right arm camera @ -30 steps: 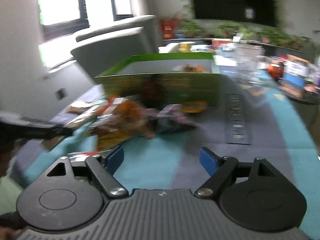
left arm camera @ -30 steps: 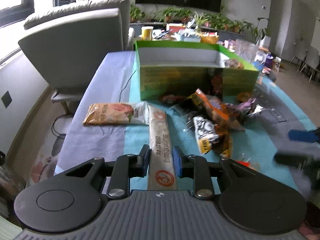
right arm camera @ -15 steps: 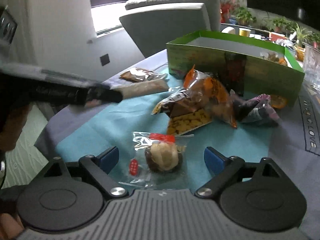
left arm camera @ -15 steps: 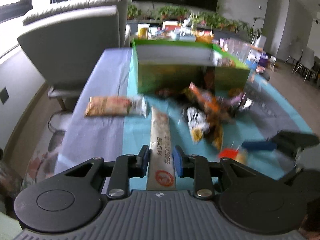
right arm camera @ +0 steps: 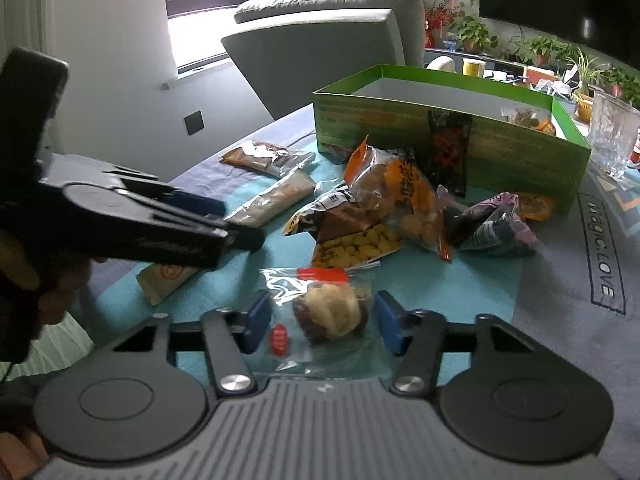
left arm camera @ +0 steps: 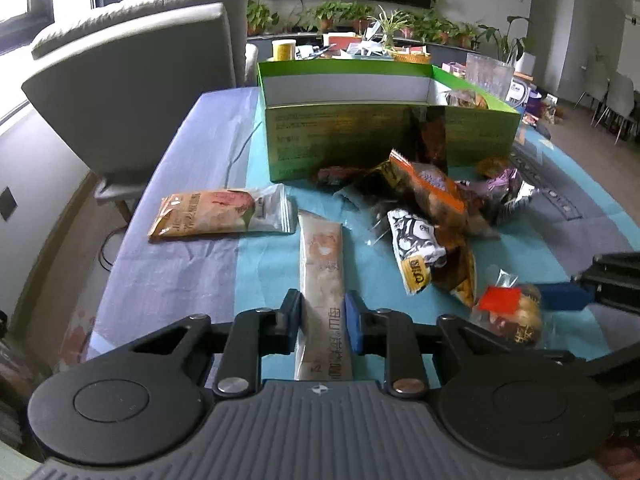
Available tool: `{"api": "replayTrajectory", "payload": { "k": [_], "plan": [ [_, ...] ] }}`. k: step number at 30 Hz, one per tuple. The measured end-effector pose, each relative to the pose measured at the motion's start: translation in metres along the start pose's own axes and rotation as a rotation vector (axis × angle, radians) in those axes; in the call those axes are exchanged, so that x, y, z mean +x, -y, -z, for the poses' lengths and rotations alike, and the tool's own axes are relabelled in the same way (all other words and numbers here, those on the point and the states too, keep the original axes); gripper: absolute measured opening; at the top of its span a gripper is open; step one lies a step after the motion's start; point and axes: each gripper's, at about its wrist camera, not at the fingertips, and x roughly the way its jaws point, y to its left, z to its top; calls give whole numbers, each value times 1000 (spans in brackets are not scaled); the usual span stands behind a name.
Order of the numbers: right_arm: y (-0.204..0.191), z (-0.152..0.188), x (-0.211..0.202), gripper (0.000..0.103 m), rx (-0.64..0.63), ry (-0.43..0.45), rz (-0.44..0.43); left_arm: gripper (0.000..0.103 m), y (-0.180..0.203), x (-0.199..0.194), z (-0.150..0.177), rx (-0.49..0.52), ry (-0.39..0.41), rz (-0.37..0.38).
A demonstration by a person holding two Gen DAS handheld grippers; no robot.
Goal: Organize snacks
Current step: 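Grasp the long white stick pack with left tool while right tool grasps clear bun bag, then carry both packs over the green box and open both tools to drop them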
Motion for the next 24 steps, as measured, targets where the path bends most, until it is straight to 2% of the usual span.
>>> {"api": "replayTrajectory", "payload": {
  "k": [3,16,24],
  "plan": [
    [4,0,-4,55,19,10,2,21,-2,-7,-1,-33,6,40],
    [27,-15,-29,55,64,139,66,22,-2,-52,-21,-42,142,37],
    [43,-36,-36,55,66,223,117,22,6,-50,-45,-21,184,39]
  ]
}}
